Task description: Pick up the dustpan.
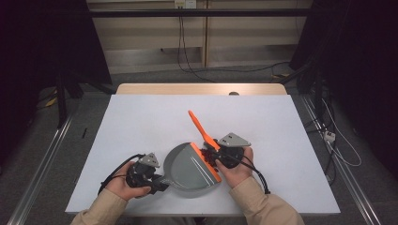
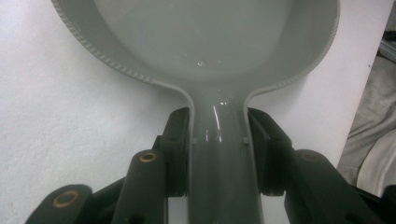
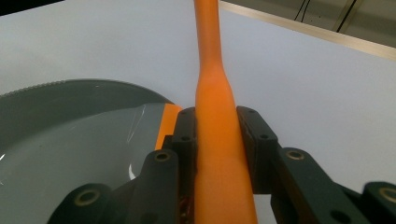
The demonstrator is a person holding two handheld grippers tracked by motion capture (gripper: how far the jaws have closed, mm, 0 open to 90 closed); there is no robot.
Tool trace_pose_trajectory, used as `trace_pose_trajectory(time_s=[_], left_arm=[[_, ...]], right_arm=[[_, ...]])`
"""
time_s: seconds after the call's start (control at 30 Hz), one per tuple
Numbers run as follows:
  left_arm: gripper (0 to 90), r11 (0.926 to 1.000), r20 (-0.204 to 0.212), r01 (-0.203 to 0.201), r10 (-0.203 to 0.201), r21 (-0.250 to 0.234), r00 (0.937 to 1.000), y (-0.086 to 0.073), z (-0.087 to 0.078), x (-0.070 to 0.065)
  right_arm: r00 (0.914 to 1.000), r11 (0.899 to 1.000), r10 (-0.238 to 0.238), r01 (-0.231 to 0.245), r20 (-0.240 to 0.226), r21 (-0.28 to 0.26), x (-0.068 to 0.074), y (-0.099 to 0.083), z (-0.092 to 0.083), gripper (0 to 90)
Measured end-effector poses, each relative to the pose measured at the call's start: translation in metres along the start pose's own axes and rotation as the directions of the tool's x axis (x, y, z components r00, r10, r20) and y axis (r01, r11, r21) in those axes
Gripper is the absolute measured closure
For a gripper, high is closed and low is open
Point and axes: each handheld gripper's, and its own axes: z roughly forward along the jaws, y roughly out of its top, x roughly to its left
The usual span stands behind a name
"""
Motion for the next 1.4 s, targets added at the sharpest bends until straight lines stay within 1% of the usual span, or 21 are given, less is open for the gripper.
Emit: trace_pose_trajectory(time_s=[0.1, 0.23, 0.8, 1.0, 1.17, 1.23, 1.4], left_arm=[[62.4, 0.9999, 0.0, -0.011, 0.011, 0.007, 0.9999, 0.001, 0.0, 0.001], [62.4, 1.0, 0.001, 0.003, -0.003, 0.0, 1.0, 0.001, 0.001, 0.0], [62.4, 1.0, 0.006, 0.003, -0.003, 0.003, 1.0, 0.001, 0.001, 0.001], [62.4, 0.9999, 0.016, 0.015, -0.015, -0.007, 0.9998, 0.001, 0.001, 0.002], [62.4, 0.9999, 0.02, 0.014, -0.014, -0.008, 0.9997, 0.001, 0.002, 0.002], [62.4, 0.9999, 0.019, 0.01, -0.01, -0.005, 0.9998, 0.0, 0.001, 0.003], [62.4, 0.9997, 0.023, 0.019, -0.019, -0.013, 0.9996, 0.0, 0.001, 0.003]], right_arm=[[1.0, 1.0, -0.001, 0.001, -0.006, -0.003, 0.001, 0.0, 0.0, 71.0], [1.0, 1.0, -0.002, 0.002, -0.006, -0.001, 0.002, 0.001, 0.001, 71.0], [0.9998, 1.0, 0.006, -0.006, -0.022, -0.006, 0.009, 0.002, 0.004, 71.0], [0.9995, 1.0, 0.008, -0.008, -0.03, -0.006, 0.011, 0.003, 0.005, 70.9], [0.9993, 1.0, 0.008, -0.009, -0.036, -0.005, 0.014, 0.004, 0.007, 70.9], [0.9992, 1.0, 0.013, -0.013, -0.038, -0.002, 0.015, 0.005, 0.008, 70.9], [0.9982, 1.0, 0.028, -0.029, -0.054, -0.011, 0.017, 0.006, 0.009, 70.9]])
